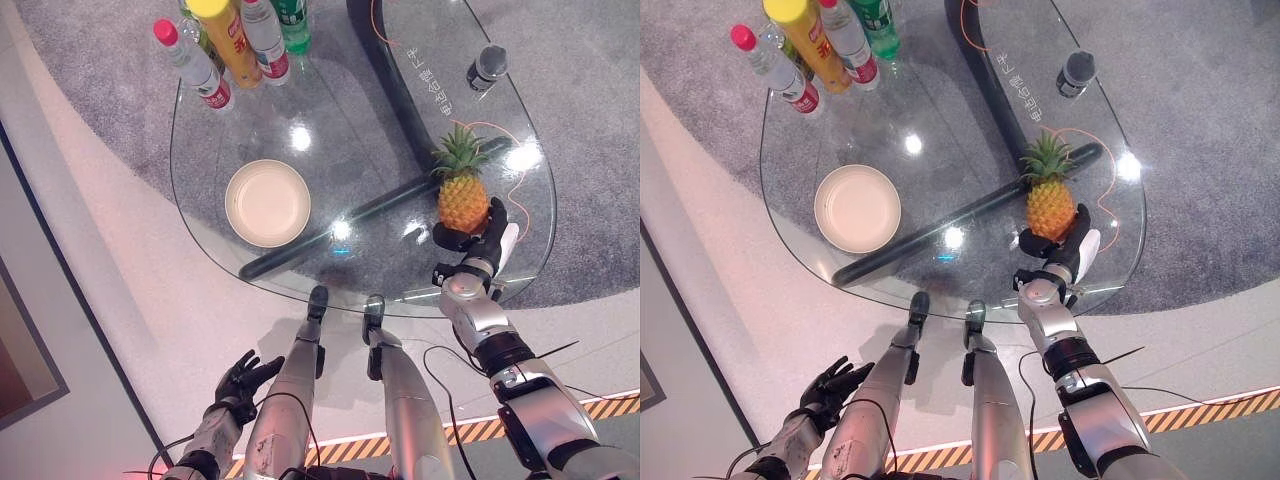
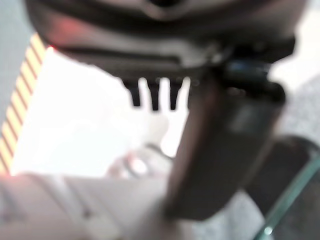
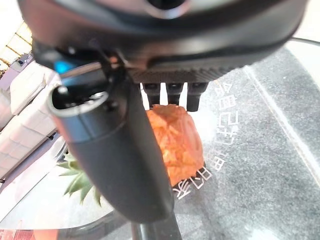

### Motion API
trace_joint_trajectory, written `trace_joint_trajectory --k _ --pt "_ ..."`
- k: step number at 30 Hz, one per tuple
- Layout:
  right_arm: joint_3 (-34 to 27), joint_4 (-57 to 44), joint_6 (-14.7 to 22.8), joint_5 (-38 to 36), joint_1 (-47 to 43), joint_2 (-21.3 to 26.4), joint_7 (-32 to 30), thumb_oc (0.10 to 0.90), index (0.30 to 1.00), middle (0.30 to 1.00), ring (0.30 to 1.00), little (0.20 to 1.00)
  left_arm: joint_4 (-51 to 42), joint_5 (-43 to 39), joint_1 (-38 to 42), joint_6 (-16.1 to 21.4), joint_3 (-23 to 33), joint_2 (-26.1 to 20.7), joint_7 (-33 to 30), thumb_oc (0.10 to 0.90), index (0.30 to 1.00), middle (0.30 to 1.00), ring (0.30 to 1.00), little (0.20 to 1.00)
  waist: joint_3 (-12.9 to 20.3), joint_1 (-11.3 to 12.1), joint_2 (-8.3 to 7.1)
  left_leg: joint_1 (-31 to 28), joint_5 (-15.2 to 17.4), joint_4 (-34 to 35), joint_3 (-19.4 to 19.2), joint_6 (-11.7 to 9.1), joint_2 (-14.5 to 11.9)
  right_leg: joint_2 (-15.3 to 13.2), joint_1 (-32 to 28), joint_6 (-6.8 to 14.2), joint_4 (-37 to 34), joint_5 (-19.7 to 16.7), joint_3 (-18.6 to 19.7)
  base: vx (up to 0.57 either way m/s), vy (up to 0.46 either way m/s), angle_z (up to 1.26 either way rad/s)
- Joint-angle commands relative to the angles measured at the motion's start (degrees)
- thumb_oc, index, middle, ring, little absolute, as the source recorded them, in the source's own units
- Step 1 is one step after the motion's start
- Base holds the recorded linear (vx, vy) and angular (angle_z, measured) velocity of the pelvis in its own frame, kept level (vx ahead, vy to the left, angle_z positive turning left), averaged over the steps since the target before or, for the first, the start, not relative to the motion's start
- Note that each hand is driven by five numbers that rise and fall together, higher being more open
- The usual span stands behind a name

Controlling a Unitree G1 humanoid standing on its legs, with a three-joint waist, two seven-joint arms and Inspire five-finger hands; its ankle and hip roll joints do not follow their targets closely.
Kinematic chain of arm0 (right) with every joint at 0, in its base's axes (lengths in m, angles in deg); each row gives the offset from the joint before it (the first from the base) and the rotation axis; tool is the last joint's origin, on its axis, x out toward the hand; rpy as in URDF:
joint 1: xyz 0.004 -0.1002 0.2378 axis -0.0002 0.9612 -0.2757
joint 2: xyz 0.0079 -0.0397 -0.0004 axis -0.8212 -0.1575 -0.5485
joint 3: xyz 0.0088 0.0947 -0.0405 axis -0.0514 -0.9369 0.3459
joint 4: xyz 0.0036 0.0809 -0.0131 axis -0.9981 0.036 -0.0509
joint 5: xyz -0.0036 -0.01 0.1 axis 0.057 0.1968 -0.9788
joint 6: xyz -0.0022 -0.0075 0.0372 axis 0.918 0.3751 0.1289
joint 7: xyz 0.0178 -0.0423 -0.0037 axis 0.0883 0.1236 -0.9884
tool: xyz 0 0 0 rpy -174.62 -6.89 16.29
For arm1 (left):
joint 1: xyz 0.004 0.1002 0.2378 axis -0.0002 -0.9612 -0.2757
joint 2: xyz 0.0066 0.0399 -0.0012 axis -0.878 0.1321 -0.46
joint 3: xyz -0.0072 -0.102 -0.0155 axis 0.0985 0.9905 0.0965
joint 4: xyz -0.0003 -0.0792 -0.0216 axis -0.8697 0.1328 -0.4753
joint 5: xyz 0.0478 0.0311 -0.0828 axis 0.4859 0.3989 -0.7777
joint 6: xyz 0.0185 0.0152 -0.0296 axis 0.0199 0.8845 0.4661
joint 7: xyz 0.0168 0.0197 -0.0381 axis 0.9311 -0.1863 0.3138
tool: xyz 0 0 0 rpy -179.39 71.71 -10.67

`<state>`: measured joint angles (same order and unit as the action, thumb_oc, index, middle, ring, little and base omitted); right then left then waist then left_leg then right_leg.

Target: Pick up the fruit to the plate

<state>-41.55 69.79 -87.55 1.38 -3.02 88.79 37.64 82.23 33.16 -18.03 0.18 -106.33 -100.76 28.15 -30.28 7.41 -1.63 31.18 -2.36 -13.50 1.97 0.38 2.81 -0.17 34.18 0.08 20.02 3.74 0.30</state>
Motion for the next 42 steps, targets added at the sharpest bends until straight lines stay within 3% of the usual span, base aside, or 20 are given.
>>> trace_joint_trajectory --k 1,11,18,19,20,21,33,42 --pt "-1.26 -1.76 3.73 -1.15 -2.58 3.34 -0.87 0.800 0.900 0.900 0.900 0.900 -1.17 -0.16 -1.86 -0.24 -0.77 1.46 -0.75 0.800 0.900 0.900 0.900 0.900 0.49 -0.71 1.18 2.61 3.57 -4.59 1.52 2.02 3.64 -1.93 -1.13 1.33 -3.81 -5.18 -5.74 0.00 0.000 0.00" --pt "-1.83 4.15 5.67 -1.86 -7.44 5.72 1.15 0.800 0.900 0.900 0.900 0.900 -0.59 -0.57 -1.59 -0.25 -0.94 1.07 -0.62 0.800 0.900 0.900 0.900 0.900 0.49 0.07 1.75 3.36 3.53 -4.81 1.96 2.03 3.96 -1.84 -0.21 1.21 -3.24 -4.97 -6.10 0.00 0.000 0.00" --pt "-1.68 5.10 4.70 -3.01 -8.87 6.54 1.12 0.800 0.900 0.900 0.900 0.900 -0.66 -0.78 -1.61 -0.42 -1.33 0.89 -0.24 0.800 0.900 0.900 0.900 0.900 0.49 0.41 2.03 3.66 3.48 -5.02 2.29 1.97 4.06 -1.91 0.27 1.25 -2.62 -4.75 -6.22 0.00 0.000 0.00" --pt "-1.68 5.36 4.40 -3.27 -9.23 6.71 1.06 0.421 0.575 0.575 0.575 0.521 -0.77 -0.90 -1.65 -0.47 -1.41 0.79 -0.13 0.800 0.900 0.900 0.900 0.900 0.49 0.48 2.09 3.78 3.53 -5.14 2.32 2.03 4.13 -1.89 0.41 1.25 -2.53 -4.71 -6.23 0.00 0.000 0.00" --pt "-1.68 5.81 4.52 -3.23 -9.42 6.68 1.07 0.333 0.500 0.500 0.500 0.433 -0.73 -0.90 -1.63 -0.41 -1.47 0.83 -0.16 0.800 0.900 0.900 0.900 0.900 0.49 0.54 2.09 3.82 3.56 -5.17 2.34 2.06 4.15 -1.89 0.43 1.22 -2.52 -4.70 -6.25 0.00 0.000 0.00" --pt "-1.44 6.63 4.52 -3.13 -9.92 6.83 1.77 0.100 0.300 0.300 0.300 0.200 -0.69 -0.85 -1.54 -0.44 -1.52 0.91 -0.23 0.800 0.900 0.900 0.900 0.900 0.49 0.70 2.17 3.96 3.57 -5.24 2.42 2.14 4.25 -1.88 0.51 1.15 -2.47 -4.66 -6.29 0.00 0.000 0.00" --pt "0.04 9.80 -2.27 -3.92 -10.27 7.15 4.46 0.100 0.300 0.300 0.300 0.200 -1.01 -1.30 -1.49 -0.17 -1.85 0.50 0.08 0.800 0.900 0.900 0.900 0.900 0.49 0.98 2.55 4.76 3.38 -5.51 2.64 2.13 4.44 -1.73 1.49 1.01 -1.87 -4.47 -6.41 0.00 0.000 0.00" --pt "-0.51 11.62 -2.18 -6.58 -9.33 7.58 8.00 0.100 0.300 0.300 0.300 0.200 -1.41 -2.48 -1.83 1.58 -1.25 0.14 -0.02 0.800 0.900 0.900 0.900 0.900 0.49 0.98 2.53 3.74 3.27 -4.72 2.71 2.27 4.43 -1.56 0.64 0.98 -2.52 -4.62 -6.21 0.00 0.000 0.00"
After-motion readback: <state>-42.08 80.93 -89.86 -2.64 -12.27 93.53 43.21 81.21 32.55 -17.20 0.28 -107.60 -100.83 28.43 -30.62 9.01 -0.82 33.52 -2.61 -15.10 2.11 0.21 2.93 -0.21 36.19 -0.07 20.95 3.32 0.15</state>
